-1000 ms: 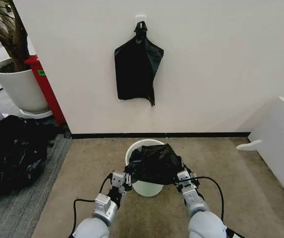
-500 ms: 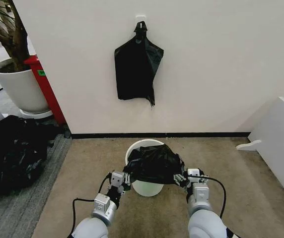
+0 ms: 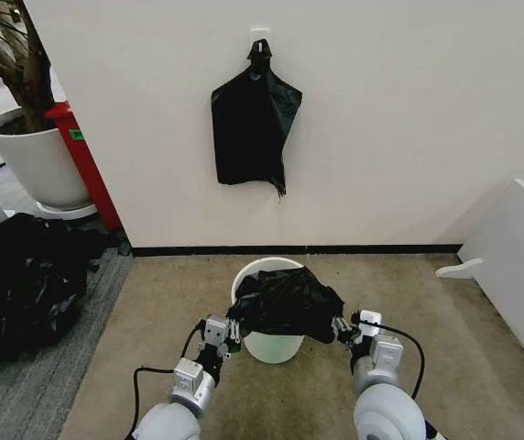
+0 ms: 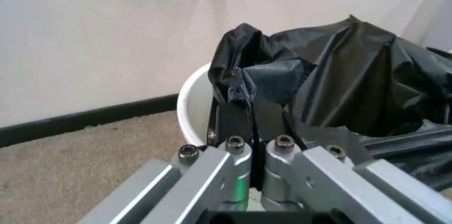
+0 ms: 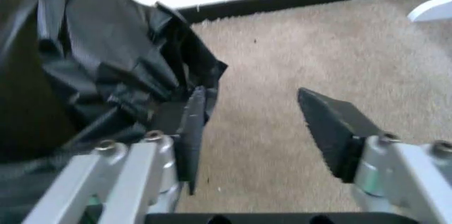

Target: Place the garbage bag over the trash bin.

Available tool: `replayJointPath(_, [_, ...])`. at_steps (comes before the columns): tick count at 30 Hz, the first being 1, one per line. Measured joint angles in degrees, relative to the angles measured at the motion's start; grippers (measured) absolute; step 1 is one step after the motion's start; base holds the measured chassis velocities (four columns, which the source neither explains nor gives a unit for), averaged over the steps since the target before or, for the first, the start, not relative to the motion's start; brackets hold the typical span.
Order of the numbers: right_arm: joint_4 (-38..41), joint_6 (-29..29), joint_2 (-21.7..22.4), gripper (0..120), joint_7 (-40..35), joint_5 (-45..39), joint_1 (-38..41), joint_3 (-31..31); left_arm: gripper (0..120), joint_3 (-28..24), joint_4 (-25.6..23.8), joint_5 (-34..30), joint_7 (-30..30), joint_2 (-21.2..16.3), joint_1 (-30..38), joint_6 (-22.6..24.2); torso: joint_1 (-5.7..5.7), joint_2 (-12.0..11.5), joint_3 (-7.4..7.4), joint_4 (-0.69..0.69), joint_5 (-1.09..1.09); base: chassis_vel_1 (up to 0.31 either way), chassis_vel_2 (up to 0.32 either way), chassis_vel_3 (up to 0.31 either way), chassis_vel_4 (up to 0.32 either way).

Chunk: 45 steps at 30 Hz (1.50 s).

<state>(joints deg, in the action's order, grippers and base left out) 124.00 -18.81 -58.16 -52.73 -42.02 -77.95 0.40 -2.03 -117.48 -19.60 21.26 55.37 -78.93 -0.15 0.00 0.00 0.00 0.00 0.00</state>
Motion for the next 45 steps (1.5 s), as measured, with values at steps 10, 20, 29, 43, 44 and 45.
replayJointPath(10, [0.33,-4.69,-0.41,12,-0.06,-2.28,1.7,-1.28,0,0.69,-0.35,-0.23,0.06,0.23,0.19,-0.13,0.0,0.0,0.0,0.0,0.0,0.0,0.0,0.0,0.0])
replayJointPath(20, [3.84,-14.48,0.07,0,-2.04,-10.22,2.42,-0.73,0,1.48,-0.27,-1.68,-0.4,1.1,1.83,-2.06,0.0,0.0,0.0,0.0,0.0,0.0,0.0,0.0,0.0])
replayJointPath(29, [6.48,-10.41,1.46,0,1.44,0.49,0.71,1.51,0,1.85,-0.25,-2.48,-0.59,1.35,2.61,-2.86,0.0,0.0,0.0,0.0,0.01,0.0,0.0,0.0,0.0])
replayJointPath(43, [8.64,2.17,2.62,0,13.0,22.62,-9.53,0.37,0,1.86,-1.23,-1.24,-0.41,-0.18,0.37,-3.67,0.0,0.0,-0.01,-0.01,0.0,0.0,0.0,0.0,0.0])
replayJointPath(44, [8.64,2.56,2.74,0,13.58,24.13,-10.34,0.0,0,1.87,-1.44,-0.83,-0.22,-0.74,-0.03,-3.86,0.0,0.0,-0.01,0.0,0.0,0.0,0.0,0.0,0.0])
replayJointPath(45, [8.47,2.93,2.87,0,14.15,25.89,-11.2,-0.58,0,1.87,-1.52,-0.04,0.12,-1.43,-0.49,-4.05,0.0,0.0,-0.01,-0.01,-0.01,0.0,0.0,0.0,0.0])
